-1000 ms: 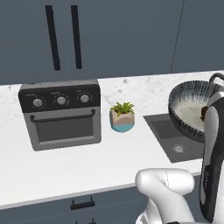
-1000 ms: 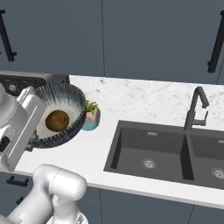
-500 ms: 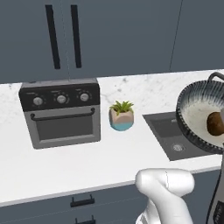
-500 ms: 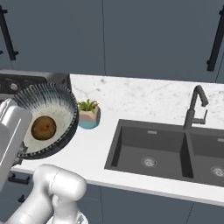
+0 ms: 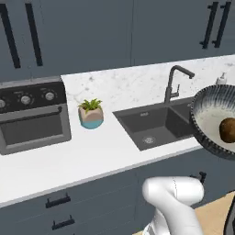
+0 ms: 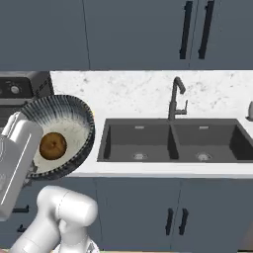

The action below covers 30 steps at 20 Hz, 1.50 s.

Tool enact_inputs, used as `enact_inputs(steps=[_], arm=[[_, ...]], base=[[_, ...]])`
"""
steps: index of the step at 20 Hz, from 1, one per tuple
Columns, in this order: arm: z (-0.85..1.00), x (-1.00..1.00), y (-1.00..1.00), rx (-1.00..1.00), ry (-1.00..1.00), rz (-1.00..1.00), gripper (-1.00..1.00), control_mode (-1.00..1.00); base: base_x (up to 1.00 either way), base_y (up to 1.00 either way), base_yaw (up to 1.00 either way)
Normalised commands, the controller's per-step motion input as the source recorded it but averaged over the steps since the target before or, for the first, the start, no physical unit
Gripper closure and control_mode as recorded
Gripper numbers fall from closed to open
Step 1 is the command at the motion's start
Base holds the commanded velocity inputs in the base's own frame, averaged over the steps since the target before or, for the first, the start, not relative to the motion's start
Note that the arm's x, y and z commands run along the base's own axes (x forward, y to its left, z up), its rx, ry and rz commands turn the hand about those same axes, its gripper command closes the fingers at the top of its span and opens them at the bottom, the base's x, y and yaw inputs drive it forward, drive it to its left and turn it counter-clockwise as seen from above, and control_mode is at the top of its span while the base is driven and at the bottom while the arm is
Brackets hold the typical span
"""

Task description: Pick the mushroom from the sink and place it in the bowl. Then pick the bowl and place it in the microwave. Then close the microwave door and press the start button.

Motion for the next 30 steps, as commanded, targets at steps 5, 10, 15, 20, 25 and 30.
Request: enact_inputs(steps=[5,10,15,20,25,30], arm=[[0.0,0.0,0.0,0.0,0.0,0.0,1.0,1.0],[0.0,0.0,0.0,0.0,0.0,0.0,1.0,1.0],[0.0,0.0,0.0,0.0,0.0,0.0,1.0,1.0],[0.0,0.0,0.0,0.0,0.0,0.0,1.0,1.0],[0.0,0.0,0.0,0.0,0.0,0.0,1.0,1.0],[0.0,0.0,0.0,0.0,0.0,0.0,1.0,1.0]], base=[[-0.01,0.0,-0.98],[0.0,0.0,-1.0],[0.0,0.0,-1.0],[0.0,-0.18,-0.94],[0.31,-0.61,-0.54],[0.78,-0.93,-0.08]])
